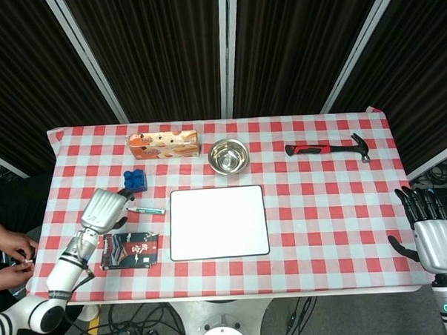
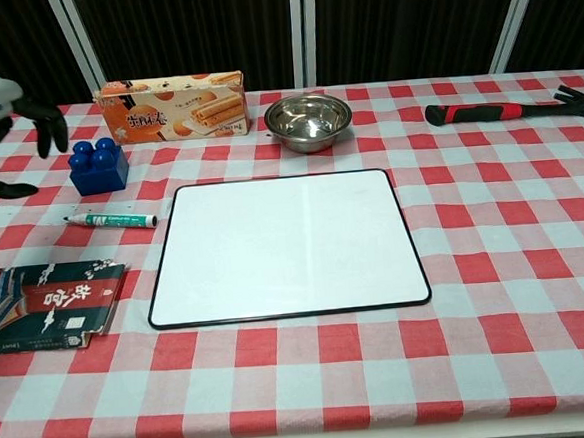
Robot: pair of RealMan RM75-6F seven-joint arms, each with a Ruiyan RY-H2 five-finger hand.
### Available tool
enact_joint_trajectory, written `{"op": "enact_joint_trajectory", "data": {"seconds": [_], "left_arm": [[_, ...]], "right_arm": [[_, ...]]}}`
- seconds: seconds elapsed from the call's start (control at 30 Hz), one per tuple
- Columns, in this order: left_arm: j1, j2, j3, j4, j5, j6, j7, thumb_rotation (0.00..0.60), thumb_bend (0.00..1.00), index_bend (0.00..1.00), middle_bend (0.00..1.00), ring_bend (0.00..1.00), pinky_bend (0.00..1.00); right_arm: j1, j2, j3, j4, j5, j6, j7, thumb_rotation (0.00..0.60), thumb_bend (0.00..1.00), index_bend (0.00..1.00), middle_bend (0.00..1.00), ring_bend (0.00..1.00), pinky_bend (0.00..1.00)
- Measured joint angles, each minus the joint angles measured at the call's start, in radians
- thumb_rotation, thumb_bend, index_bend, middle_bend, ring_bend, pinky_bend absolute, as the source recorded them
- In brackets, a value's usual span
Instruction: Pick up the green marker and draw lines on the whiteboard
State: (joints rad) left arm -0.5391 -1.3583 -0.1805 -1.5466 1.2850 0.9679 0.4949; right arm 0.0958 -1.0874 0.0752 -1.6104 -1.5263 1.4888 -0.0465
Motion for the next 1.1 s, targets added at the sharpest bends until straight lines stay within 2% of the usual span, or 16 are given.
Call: {"op": "enact_joint_trajectory", "data": {"seconds": [0.23,0.53,0.77,1.1], "left_arm": [[-0.102,-0.153,-0.007,0.087,-0.176,-0.061,0.177,0.600,0.26,0.41,0.44,0.76,1.00],[-0.172,-0.261,0.010,0.173,-0.329,-0.056,0.323,0.600,0.29,0.44,0.48,0.77,1.00],[-0.213,-0.307,0.020,0.224,-0.427,-0.054,0.381,0.600,0.30,0.44,0.48,0.77,1.00],[-0.248,-0.334,0.046,0.255,-0.468,-0.056,0.387,0.600,0.32,0.44,0.48,0.77,1.00]], "right_arm": [[0.006,-0.002,0.001,0.005,0.014,-0.019,0.003,0.600,0.13,0.00,0.07,0.00,0.00],[0.012,-0.010,0.000,0.019,0.028,-0.038,0.018,0.600,0.13,0.00,0.07,0.00,0.00],[0.010,-0.010,-0.001,0.028,0.043,-0.047,0.030,0.600,0.13,0.00,0.07,0.00,0.00],[0.009,-0.012,-0.003,0.033,0.055,-0.056,0.036,0.600,0.13,0.00,0.07,0.00,0.00]]}}
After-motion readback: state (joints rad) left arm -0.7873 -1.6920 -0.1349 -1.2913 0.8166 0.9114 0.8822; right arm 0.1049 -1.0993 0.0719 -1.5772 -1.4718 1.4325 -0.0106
